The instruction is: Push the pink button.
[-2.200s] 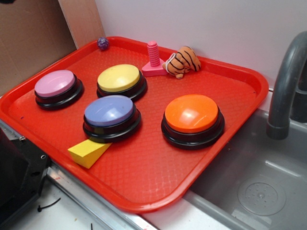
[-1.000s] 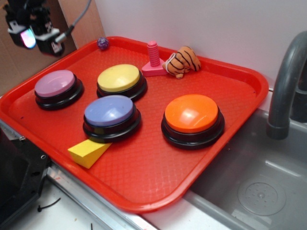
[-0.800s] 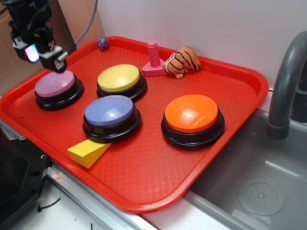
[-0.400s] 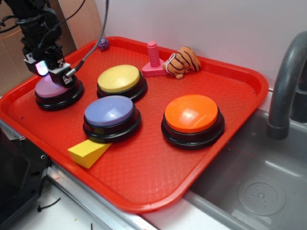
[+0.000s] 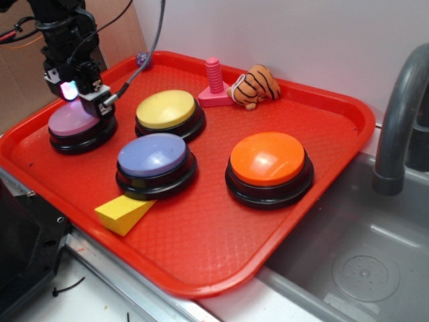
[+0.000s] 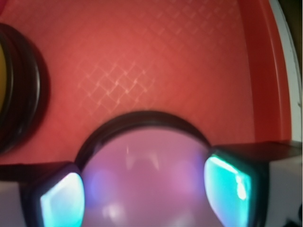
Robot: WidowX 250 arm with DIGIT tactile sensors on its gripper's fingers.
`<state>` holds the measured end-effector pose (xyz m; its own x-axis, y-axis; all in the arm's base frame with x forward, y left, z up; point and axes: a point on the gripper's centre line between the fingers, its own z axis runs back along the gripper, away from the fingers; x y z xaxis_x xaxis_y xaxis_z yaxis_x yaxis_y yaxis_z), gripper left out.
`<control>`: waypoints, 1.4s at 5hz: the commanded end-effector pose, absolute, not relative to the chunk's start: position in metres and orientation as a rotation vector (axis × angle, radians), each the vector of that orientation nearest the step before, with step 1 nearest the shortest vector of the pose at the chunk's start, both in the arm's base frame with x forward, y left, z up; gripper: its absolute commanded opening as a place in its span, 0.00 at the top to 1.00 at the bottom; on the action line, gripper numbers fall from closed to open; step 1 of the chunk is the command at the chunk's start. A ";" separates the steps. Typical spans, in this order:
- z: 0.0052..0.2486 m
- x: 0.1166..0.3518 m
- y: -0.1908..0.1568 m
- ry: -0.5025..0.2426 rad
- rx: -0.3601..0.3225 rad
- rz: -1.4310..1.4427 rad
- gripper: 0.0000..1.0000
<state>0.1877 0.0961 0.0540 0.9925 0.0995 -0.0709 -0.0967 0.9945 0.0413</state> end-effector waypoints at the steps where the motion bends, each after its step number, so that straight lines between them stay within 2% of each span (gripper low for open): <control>1: 0.123 0.214 0.096 0.013 0.080 0.206 0.00; 4: 0.162 0.216 0.090 -0.029 0.074 0.195 0.00; 7: 0.186 0.216 0.085 -0.050 0.064 0.189 0.00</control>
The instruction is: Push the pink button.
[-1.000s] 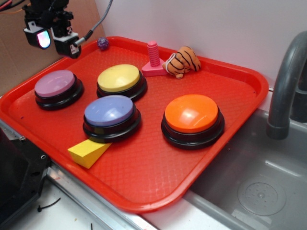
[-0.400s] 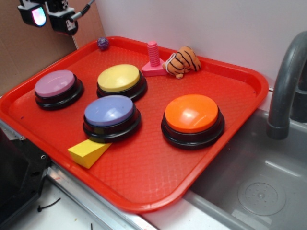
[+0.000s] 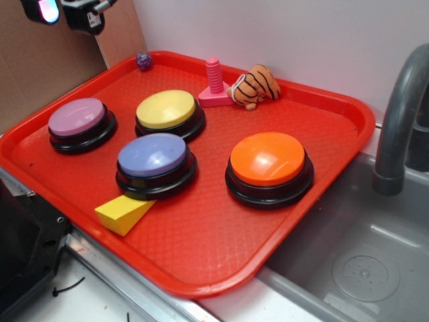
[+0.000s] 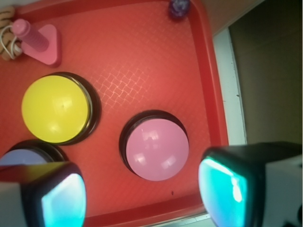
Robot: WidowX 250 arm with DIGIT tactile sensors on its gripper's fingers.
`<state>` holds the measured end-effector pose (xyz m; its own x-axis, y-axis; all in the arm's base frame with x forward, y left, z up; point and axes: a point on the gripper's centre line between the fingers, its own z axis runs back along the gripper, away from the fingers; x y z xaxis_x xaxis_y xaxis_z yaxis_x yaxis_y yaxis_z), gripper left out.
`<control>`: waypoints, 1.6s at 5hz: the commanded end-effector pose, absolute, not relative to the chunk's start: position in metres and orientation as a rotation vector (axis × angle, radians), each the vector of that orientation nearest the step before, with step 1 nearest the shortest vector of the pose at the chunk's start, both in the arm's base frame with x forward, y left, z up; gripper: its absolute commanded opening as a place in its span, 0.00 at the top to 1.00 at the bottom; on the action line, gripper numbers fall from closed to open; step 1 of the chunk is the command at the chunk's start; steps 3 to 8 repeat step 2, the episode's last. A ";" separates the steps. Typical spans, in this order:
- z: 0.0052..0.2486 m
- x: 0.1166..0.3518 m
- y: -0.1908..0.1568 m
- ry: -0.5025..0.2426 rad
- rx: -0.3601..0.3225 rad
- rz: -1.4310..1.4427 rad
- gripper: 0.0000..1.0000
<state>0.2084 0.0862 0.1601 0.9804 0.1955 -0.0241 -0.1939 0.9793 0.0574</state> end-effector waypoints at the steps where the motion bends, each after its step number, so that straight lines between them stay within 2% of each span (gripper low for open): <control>1: 0.196 0.215 0.084 -0.057 0.053 0.187 0.00; 2: 0.204 0.211 0.086 -0.073 0.037 0.192 0.00; 8: 0.204 0.211 0.086 -0.073 0.037 0.192 0.00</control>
